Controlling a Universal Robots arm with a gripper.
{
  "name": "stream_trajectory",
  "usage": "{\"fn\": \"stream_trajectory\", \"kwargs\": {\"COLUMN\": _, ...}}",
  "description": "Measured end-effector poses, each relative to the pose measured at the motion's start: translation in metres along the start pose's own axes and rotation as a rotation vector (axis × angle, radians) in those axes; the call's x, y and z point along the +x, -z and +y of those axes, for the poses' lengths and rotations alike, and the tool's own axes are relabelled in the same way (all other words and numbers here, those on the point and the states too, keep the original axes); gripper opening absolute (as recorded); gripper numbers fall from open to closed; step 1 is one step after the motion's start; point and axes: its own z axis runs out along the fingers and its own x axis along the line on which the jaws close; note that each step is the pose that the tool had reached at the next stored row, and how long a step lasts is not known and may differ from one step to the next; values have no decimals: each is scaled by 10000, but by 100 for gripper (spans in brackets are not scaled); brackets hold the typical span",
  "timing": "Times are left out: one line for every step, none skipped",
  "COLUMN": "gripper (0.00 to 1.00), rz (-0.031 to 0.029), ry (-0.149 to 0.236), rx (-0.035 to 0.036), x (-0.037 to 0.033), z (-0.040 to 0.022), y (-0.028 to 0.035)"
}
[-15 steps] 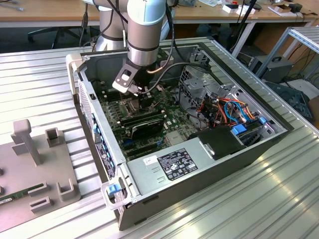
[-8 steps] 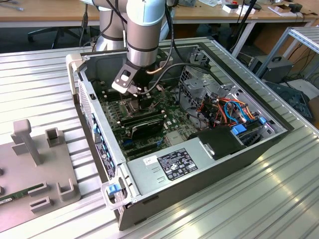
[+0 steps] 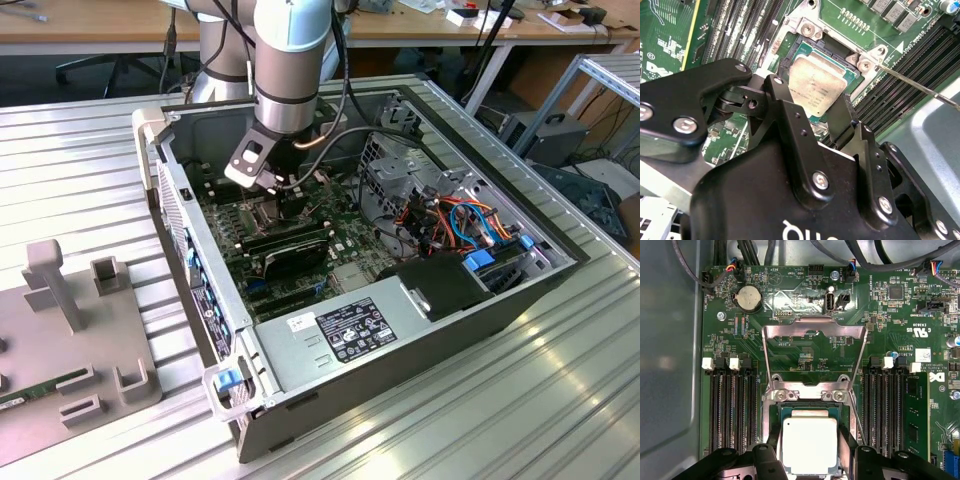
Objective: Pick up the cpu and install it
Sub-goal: 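Place the cpu into insertion slot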
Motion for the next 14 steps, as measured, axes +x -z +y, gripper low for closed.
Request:
{"fn": "stream_trajectory", "kwargs": {"gripper": 55, "rz": 3, "ry": 0, "rx": -2, "x": 1, "z": 1, "y": -3}}
{"fn": "stream_trajectory", "kwargs": {"gripper": 55, "rz": 1, "ry": 0, "rx": -3, "x": 1, "z": 1, "y": -7}}
{"fn": "stream_trajectory", "kwargs": {"gripper": 55, "rz": 1, "ry": 0, "rx": -4, "x": 0, "z": 1, "y": -10}}
{"fn": "stream_trajectory", "kwargs": {"gripper": 55, "rz": -1, "ry": 0, "rx": -1, "x": 0, "z": 1, "y": -11}}
{"fn": "stream_trajectory", "kwargs": {"gripper": 55, "rz": -1, "ry": -1, "rx": 0, "x": 0, "z": 0, "y": -12}}
{"fn": "stream_trajectory", "kwargs": {"gripper": 55, "rz": 0, "ry": -1, "rx": -1, "x": 0, "z": 0, "y": -13}}
{"fn": "stream_trajectory", "kwargs": {"gripper": 55, "rz": 1, "ry": -1, "rx": -1, "x": 0, "z": 0, "y": -15}}
{"fn": "stream_trajectory", "kwargs": {"gripper": 55, "rz": 0, "ry": -1, "rx": -1, "x": 0, "z": 0, "y": -17}}
{"fn": "stream_trajectory", "kwargs": {"gripper": 55, "rz": 0, "ry": -1, "rx": -1, "x": 0, "z": 0, "y": -18}}
{"fn": "stream_trajectory", "kwargs": {"gripper": 55, "rz": 0, "ry": -1, "rx": 0, "x": 0, "z": 0, "y": -18}}
{"fn": "stream_trajectory", "kwargs": {"gripper": 55, "rz": 0, "ry": -1, "rx": -1, "x": 0, "z": 0, "y": -19}}
{"fn": "stream_trajectory", "kwargs": {"gripper": 55, "rz": 0, "ry": -1, "rx": -1, "x": 0, "z": 0, "y": -20}}
{"fn": "stream_trajectory", "kwargs": {"gripper": 55, "rz": 0, "ry": -1, "rx": -1, "x": 0, "z": -1, "y": -26}}
{"fn": "stream_trajectory", "kwargs": {"gripper": 55, "rz": -2, "ry": -2, "rx": 1, "x": 0, "z": -1, "y": -27}}
